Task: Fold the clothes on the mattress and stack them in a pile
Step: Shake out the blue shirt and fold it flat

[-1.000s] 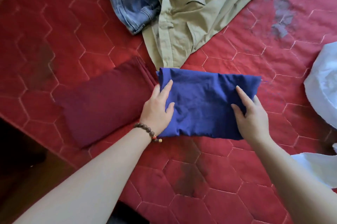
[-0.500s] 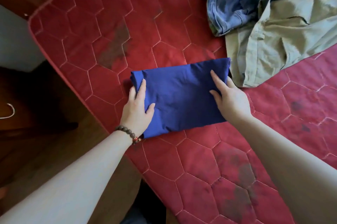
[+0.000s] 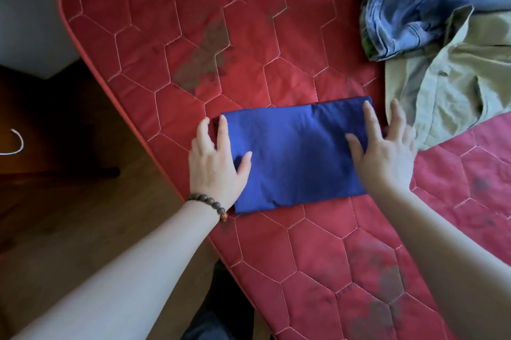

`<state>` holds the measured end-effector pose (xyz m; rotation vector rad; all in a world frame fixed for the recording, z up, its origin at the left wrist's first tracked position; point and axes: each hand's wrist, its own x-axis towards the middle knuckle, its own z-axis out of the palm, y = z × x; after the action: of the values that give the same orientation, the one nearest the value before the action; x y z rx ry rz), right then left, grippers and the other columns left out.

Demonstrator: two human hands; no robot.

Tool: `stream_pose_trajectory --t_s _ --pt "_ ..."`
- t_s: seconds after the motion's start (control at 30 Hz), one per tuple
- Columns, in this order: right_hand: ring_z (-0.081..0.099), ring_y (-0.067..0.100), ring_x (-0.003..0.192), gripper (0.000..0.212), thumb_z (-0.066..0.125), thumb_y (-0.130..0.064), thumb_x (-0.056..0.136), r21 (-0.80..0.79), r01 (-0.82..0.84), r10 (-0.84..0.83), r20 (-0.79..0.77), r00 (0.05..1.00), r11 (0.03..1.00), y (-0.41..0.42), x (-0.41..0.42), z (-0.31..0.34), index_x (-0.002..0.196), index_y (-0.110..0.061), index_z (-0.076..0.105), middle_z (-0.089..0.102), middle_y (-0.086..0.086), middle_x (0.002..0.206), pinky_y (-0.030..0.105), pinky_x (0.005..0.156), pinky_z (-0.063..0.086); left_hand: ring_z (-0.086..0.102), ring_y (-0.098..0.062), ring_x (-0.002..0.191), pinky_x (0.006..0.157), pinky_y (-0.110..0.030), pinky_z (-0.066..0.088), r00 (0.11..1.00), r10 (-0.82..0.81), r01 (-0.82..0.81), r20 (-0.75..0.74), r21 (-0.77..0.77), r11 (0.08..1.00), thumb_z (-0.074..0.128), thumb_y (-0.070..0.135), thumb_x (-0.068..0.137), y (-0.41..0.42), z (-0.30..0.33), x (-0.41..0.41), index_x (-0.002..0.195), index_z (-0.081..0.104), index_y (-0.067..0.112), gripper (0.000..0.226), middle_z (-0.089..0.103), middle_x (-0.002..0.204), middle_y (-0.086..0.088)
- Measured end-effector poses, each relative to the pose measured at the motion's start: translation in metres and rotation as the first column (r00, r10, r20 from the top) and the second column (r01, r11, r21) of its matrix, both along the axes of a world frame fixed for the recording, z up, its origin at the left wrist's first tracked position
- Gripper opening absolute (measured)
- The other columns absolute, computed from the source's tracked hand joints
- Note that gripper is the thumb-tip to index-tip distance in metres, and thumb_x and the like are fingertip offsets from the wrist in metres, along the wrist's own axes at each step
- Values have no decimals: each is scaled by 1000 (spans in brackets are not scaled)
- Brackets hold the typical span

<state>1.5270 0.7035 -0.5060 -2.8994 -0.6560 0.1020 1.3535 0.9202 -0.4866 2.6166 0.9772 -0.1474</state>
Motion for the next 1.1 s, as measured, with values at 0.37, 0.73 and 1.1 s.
stream_pose_trajectory --t_s 0.37,0.73,1.1 --pt "26 21 145 54 39 -27 96 74 -503 509 -107 854 861 76 -62 -48 148 -12 36 31 3 156 49 118 20 -6 -33 148 121 -44 1 920 -352 373 -171 107 922 26 38 98 -30 -52 20 151 -1 4 68 -4 160 -17" --pt "13 15 148 64 23 -52 97 -167 -351 344 -71 936 921 -11 16 -56 154 -23 17 18 0 160 53 119 6 -3 -41 146 119 -52 9 910 -360 392 -205 145 908 25 82 78 -33 -60 20 154 8 12 104 0 160 -20" --pt "15 21 148 64 26 -48 98 -243 -298 280 -107 954 923 -1 3 -35 152 -13 24 22 7 159 51 119 9 -4 -31 148 120 -43 7 923 -345 363 -169 91 927 31 75 83 -32 -50 24 154 8 19 93 -1 161 -13"
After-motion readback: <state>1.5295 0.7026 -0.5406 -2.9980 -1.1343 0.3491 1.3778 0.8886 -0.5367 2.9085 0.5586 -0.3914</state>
